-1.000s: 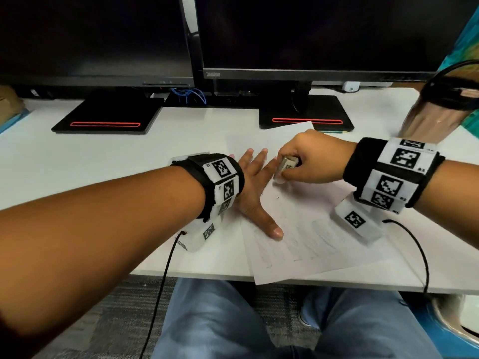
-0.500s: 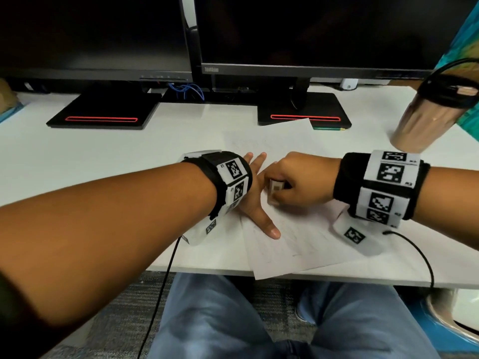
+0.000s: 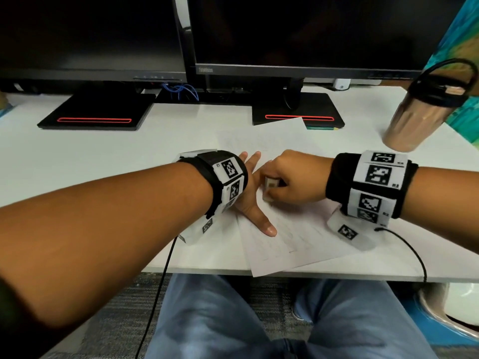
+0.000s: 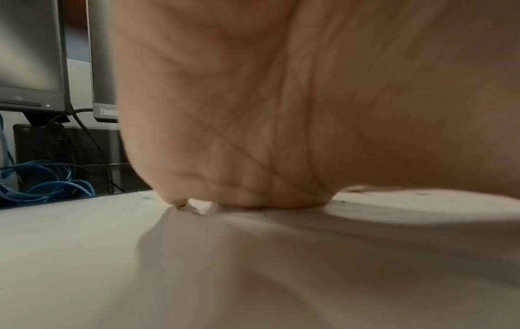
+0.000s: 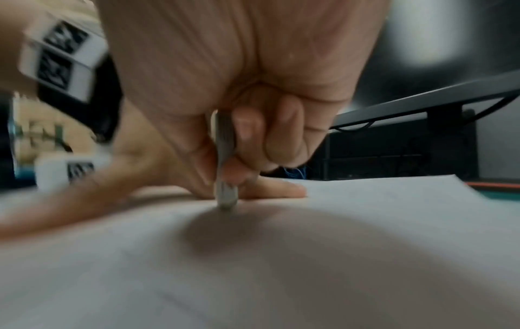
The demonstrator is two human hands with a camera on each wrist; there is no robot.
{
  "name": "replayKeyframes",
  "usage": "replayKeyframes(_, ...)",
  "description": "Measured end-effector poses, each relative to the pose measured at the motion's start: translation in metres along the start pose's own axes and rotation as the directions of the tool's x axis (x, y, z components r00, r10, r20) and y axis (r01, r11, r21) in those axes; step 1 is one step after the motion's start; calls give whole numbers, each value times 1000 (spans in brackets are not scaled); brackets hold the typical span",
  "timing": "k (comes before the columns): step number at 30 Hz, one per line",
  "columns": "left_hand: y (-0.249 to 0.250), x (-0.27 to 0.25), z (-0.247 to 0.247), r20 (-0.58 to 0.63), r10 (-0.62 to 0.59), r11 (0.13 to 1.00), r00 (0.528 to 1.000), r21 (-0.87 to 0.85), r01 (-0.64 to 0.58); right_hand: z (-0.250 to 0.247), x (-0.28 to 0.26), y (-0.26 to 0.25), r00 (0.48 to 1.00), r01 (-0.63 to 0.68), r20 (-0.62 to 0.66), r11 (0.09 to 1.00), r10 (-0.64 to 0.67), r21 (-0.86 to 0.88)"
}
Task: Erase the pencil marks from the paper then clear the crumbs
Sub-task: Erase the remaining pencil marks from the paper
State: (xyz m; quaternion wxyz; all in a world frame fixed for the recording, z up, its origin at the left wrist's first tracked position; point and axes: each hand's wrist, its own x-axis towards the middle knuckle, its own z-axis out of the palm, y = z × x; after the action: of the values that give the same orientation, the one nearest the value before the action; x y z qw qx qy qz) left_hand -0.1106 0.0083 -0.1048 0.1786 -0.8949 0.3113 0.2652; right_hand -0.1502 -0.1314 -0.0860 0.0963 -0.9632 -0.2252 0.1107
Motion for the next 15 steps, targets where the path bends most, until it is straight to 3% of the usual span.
replayKeyframes(2,0,-1,0,7,-3,1000,1000,-3,4,-2,1,-2,1000,1,29,999,-3,43)
replayKeyframes(5,0,0,1,-15,4,1000,1000,-31,-4,-9,3,7,997,-73,-26,997,73,-8)
replayKeyframes(9,-2,1,1,-2,3,1000,1000,-14,-3,-2,-2,-3,997,19,68,999,-21,26)
replayKeyframes(12,-2,2,2,-27,5,999,1000,-37,-6,-6,-1,9,997,-78,13,997,78,27)
replayKeyframes(15,-2,2,3,-34,4,1000,999,-31,-5,-3,-5,7,999,-36,1,999,36,27)
